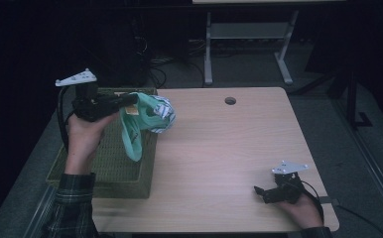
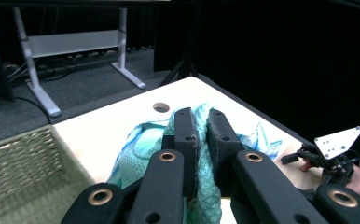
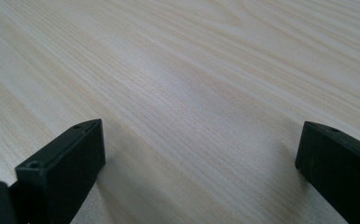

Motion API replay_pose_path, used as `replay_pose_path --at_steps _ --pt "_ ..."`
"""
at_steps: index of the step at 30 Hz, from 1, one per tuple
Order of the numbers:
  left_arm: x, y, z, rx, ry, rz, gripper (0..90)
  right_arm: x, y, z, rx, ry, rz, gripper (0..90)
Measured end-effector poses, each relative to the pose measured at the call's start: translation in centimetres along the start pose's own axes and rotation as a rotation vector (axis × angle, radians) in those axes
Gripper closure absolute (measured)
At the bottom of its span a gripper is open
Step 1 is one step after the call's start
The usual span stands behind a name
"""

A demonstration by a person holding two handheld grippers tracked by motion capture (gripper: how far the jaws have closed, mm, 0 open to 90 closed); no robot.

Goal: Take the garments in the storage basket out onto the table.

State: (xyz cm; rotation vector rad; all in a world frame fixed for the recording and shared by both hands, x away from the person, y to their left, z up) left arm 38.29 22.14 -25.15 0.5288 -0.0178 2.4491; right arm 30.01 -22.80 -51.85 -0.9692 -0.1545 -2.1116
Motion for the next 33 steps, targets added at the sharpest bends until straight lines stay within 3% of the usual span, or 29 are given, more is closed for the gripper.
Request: replay_pose_path --at_steps 17,33 --pt "-3.5 4.5 0.4 -0.023 0.002 -0.113 84.0 0.0 0.1 0.0 0.008 0.002 0.000 1.1" --pt "-7.2 8.2 -1.3 -0.030 -0.037 -0.190 84.0 0.0 0.0 0.0 0.006 0.003 0.000 1.1"
Point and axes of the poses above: each handheld gripper's, and its own axes: x roughly backward along the jaws, z roughly out of its top, y roughly to its right, the point moved 5 cm from there along -x, roughly forward along the jaws, and after that the axes turned 13 degrees about z, right-handed, at the moved point
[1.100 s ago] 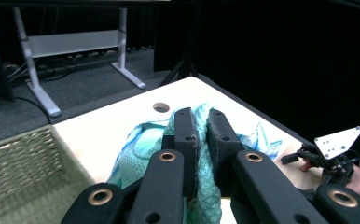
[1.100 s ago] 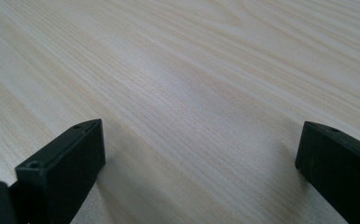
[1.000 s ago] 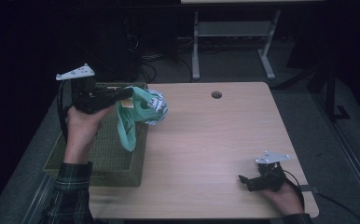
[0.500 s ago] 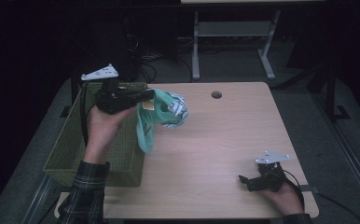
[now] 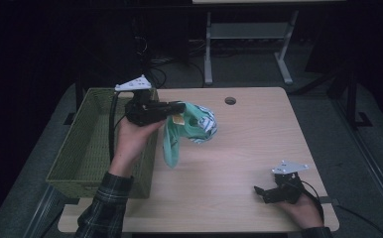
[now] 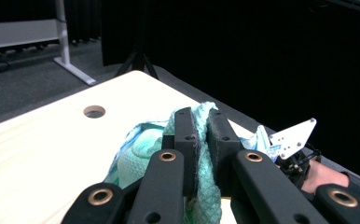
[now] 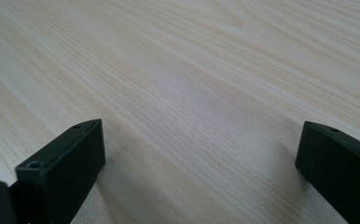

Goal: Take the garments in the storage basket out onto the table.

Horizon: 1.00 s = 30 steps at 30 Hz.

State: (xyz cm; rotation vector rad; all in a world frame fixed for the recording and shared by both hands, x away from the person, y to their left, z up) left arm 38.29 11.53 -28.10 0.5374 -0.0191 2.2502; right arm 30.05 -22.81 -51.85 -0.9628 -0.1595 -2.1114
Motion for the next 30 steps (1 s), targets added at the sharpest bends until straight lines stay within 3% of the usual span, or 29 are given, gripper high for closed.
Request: replay_pose_path --at_steps 14,30 --pt "-4.6 2.4 -2.8 0.010 -0.056 -0.040 84.2 0.0 0.0 0.0 -0.006 -0.002 0.001 1.1" --pt "-8.9 4.5 -6.8 0.068 -0.114 -0.083 84.1 0.0 0.0 0.0 -0.004 -0.002 0.000 1.1"
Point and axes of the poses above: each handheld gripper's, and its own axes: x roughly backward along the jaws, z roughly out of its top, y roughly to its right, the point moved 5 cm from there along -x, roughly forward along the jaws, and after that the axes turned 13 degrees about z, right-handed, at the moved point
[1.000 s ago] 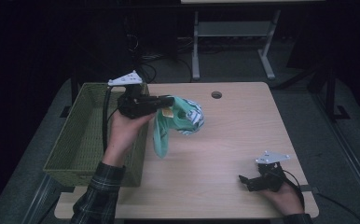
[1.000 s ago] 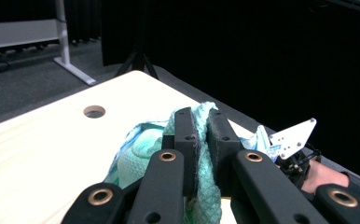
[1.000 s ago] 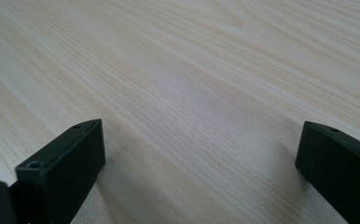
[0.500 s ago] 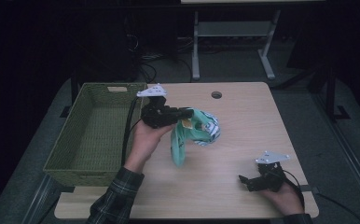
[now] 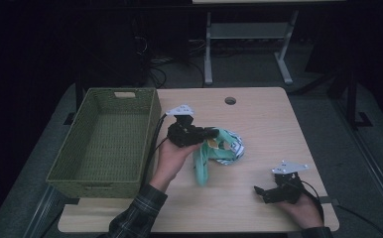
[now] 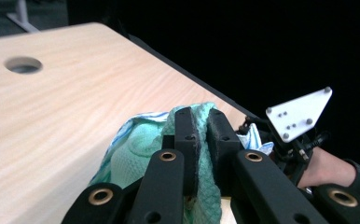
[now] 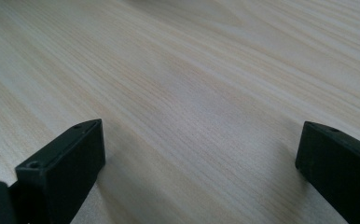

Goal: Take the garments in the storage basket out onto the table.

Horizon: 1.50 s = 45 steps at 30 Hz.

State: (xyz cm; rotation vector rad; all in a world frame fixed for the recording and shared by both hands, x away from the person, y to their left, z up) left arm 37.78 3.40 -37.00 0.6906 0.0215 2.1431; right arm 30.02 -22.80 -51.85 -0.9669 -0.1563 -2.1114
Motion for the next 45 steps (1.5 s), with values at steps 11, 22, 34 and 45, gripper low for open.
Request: replay_pose_path --at_steps 11,22,34,45 --pt "-2.8 -0.3 -3.1 0.024 -0.102 -0.027 84.0 0.0 0.0 0.0 -0.001 0.000 0.000 1.1" --pt "-3.5 -1.8 -5.7 0.001 -0.178 0.016 83.5 0.0 0.0 0.0 0.001 -0.001 0.000 1.1" --pt "-4.9 -4.1 -8.5 -0.032 -0.257 0.115 82.8 0.0 0.0 0.0 0.005 -0.003 0.003 1.1" --pt "-5.4 -4.0 -9.4 -0.057 -0.284 0.136 69.8 0.0 -0.1 0.0 0.006 -0.003 0.005 1.0"
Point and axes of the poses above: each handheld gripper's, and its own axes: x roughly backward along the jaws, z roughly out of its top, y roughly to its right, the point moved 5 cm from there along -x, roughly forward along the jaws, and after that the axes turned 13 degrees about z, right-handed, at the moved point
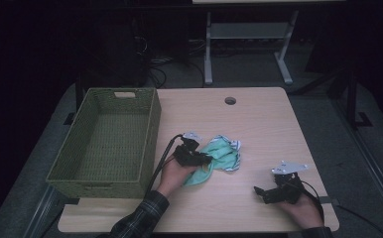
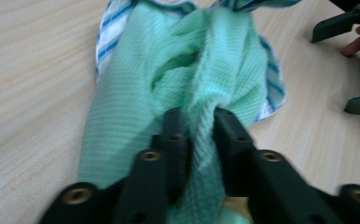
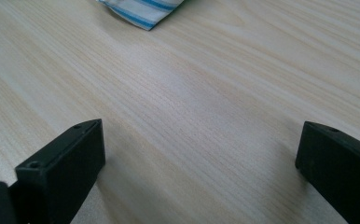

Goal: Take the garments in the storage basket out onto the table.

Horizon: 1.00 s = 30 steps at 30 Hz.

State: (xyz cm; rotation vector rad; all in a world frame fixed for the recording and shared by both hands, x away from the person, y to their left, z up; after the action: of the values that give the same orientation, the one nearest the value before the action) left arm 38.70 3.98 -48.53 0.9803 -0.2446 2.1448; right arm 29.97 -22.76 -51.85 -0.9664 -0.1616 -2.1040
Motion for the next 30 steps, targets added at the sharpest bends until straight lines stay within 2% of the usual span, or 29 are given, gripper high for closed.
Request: replay_pose_path --at_steps 4,8,13,14,16,17,18,20,23,25,27,28,30 --pt "1.7 0.5 0.6 -0.013 0.023 -0.006 55.4 0.0 0.0 0.0 0.000 0.000 0.000 1.0" --pt "3.6 1.0 0.7 -0.034 0.048 -0.006 52.8 0.0 0.0 0.0 0.002 0.000 0.001 1.1" --pt "5.4 1.3 -0.4 -0.067 0.054 0.018 61.9 -0.1 0.0 0.1 0.006 -0.001 0.007 1.6" --pt "5.6 1.3 -0.6 -0.071 0.049 0.024 63.8 -0.1 -0.1 0.1 0.002 -0.004 0.009 3.3" --pt "5.9 1.3 -1.2 -0.078 0.037 0.028 67.9 0.1 -0.3 0.4 0.014 -0.004 0.021 15.3" --pt "6.0 1.3 -1.6 -0.070 0.031 0.025 69.2 0.2 -0.3 0.5 0.024 -0.007 0.028 17.4" --pt "6.1 1.4 -2.0 -0.078 0.022 0.022 71.2 0.2 -0.4 0.6 0.007 -0.014 0.036 17.6" --pt "6.1 1.3 -2.5 -0.088 0.005 0.028 76.2 0.3 -0.5 0.7 0.005 -0.016 0.048 23.9" --pt "5.9 1.3 -3.3 -0.066 -0.019 0.037 83.7 0.4 -0.6 1.1 0.006 -0.005 0.063 25.0" --pt "5.7 1.3 -3.7 -0.081 -0.039 0.049 89.0 0.3 -0.7 1.3 0.009 -0.008 0.077 27.5" --pt "5.4 1.4 -3.9 -0.093 -0.052 0.075 89.6 0.2 -0.9 1.7 0.011 -0.007 0.097 29.9" --pt "5.4 1.3 -4.0 -0.112 -0.065 0.086 89.6 0.1 -1.0 1.9 0.013 -0.001 0.106 31.0" --pt "5.2 1.3 -4.2 -0.107 -0.067 0.094 89.6 0.1 -1.3 2.4 0.024 0.016 0.130 33.2"
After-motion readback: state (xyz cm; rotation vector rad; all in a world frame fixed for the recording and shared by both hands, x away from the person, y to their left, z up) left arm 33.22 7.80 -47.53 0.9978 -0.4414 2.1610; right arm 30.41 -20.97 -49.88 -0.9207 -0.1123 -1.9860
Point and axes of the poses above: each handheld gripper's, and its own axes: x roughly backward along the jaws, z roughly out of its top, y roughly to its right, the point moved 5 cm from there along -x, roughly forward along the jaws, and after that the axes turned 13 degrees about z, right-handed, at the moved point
